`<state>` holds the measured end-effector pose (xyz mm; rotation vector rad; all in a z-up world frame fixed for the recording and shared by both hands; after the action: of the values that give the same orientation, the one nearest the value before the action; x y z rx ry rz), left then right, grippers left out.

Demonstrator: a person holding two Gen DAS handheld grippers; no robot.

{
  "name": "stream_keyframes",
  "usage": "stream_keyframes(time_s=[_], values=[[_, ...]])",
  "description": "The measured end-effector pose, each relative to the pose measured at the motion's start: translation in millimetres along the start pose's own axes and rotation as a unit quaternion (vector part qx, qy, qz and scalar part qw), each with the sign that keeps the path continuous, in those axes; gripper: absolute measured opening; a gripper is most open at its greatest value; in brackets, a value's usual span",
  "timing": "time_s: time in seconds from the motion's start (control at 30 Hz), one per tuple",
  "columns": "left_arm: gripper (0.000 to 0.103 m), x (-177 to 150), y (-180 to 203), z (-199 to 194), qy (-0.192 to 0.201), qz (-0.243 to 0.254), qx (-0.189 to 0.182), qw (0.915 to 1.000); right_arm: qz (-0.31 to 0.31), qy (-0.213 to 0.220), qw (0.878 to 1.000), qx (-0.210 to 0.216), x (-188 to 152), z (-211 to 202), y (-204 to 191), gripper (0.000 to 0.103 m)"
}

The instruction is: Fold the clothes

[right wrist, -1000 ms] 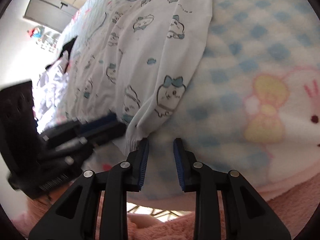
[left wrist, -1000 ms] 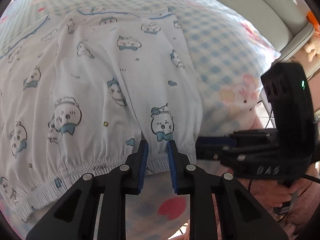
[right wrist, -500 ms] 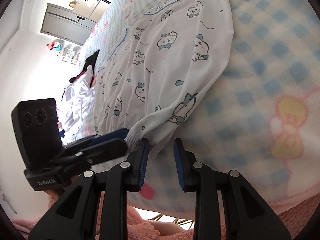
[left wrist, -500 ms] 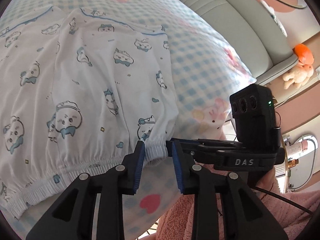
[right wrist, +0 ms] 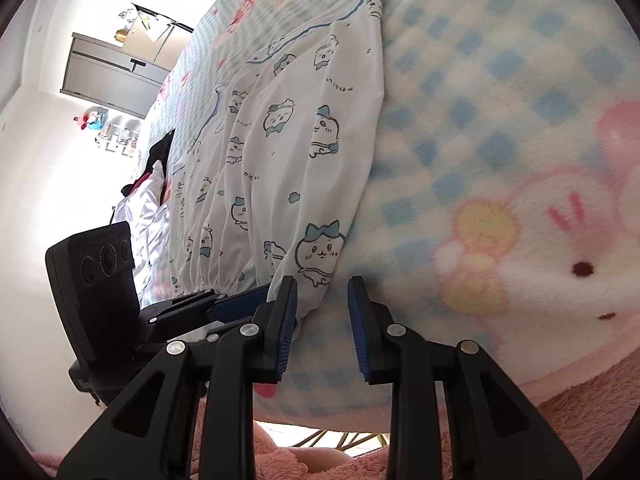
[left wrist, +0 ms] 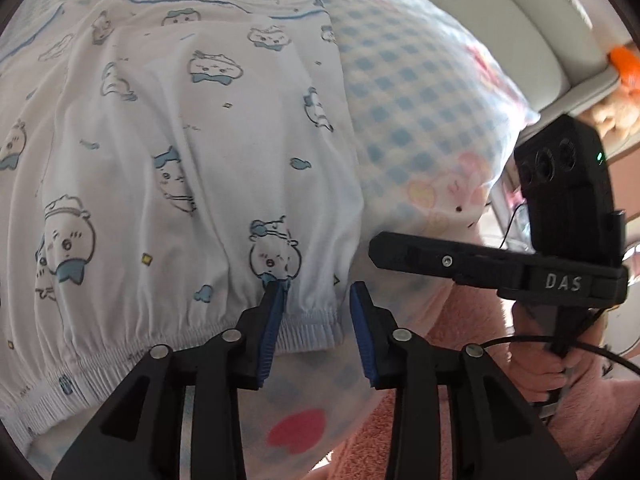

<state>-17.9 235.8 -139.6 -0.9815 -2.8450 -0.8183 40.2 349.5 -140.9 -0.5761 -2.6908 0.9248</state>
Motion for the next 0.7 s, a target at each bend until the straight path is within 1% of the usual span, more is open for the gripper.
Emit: stream_keyframes(time_s=[0.03,0.07,0.1,0.13,0.17,0.23,0.27,0.3,0.37,0.4,0.43,0.5,0.57,0.67,0.7], values=[[0.04,0.8,3.7,1.4,-0.001,0.007,0.013,0.9999,-0.001,0.0,1.0,-0.003,0.3,-1.5,1.0,0.027],[0.034,1.5,6.8,1.7,0.001,0.012,0.029,0.9995,-0.003,-0.001,1.0,-0.005,0.7,-2.7,1.1,0.027],[0.016,2.2,8.3,0.2,0.004,0.015,0.045,0.9989,-0.007,-0.003,1.0,-0.006,1.0,-3.4,-0.7,0.027],[0.012,3.1,6.3,-5.3,0.013,0.008,0.042,0.999,-0.011,-0.005,1.0,-0.007,1.3,-4.1,-2.4,0.028],[0.01,4.1,2.5,-12.8,0.024,-0.005,0.028,0.9993,-0.015,-0.007,1.0,-0.009,1.7,-4.8,-4.2,0.028],[0.009,5.8,-7.6,-30.6,0.05,-0.032,-0.004,0.9982,-0.023,-0.011,1.0,-0.011,2.3,-6.2,-7.7,0.028],[0.009,6.4,-15.5,-42.5,0.066,-0.048,-0.023,0.9964,-0.029,-0.013,0.999,-0.012,3.2,-6.6,-10.7,0.028],[0.009,6.9,-23.5,-54.5,0.082,-0.064,-0.042,0.9937,-0.039,-0.017,0.999,-0.012,5.3,-6.4,-16.3,0.028],[0.009,6.2,-42.3,-79.0,0.113,-0.093,-0.066,0.987,-0.059,-0.025,0.998,-0.012,8.9,-4.5,-28.6,0.028],[0.009,4.7,-51.4,-90.1,0.126,-0.106,-0.069,0.984,-0.071,-0.03,0.997,-0.012,9.8,-0.4,-37.8,0.029],[0.009,1.9,-61.0,-100.2,0.138,-0.117,-0.066,0.9813,-0.082,-0.036,0.996,-0.012,10.7,3.7,-47.0,0.033],[0.009,-4.7,-80.9,-118.3,0.16,-0.142,-0.058,0.9751,-0.107,-0.051,0.993,-0.008,7.9,15.9,-66.3,0.035],[0.009,-14.8,-100.4,-132.0,0.181,-0.171,-0.063,0.9665,-0.133,-0.067,0.989,-0.005,2.6,29.9,-86.5,0.036],[0.009,-31.0,-123.7,-148.5,0.205,-0.202,-0.065,0.9555,-0.184,-0.058,0.98,-0.041,-2.6,43.7,-118.1,0.036],[0.009,-35.7,-129.0,-152.3,0.21,-0.209,-0.065,0.9528,-0.196,-0.055,0.978,-0.049,-2.4,46.5,-125.6,0.04]])
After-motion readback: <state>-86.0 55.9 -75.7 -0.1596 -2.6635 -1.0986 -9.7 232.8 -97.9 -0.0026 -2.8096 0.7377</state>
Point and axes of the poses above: each gripper's, at about its wrist camera, not at the fingertips, and z roughly the way its jaws point, y to its right, x to its top, the point moved 2 cm from there along z, roughly the way its jaws point, and after that the axes turned 7 degrees about -y, right-handed, at the moved point
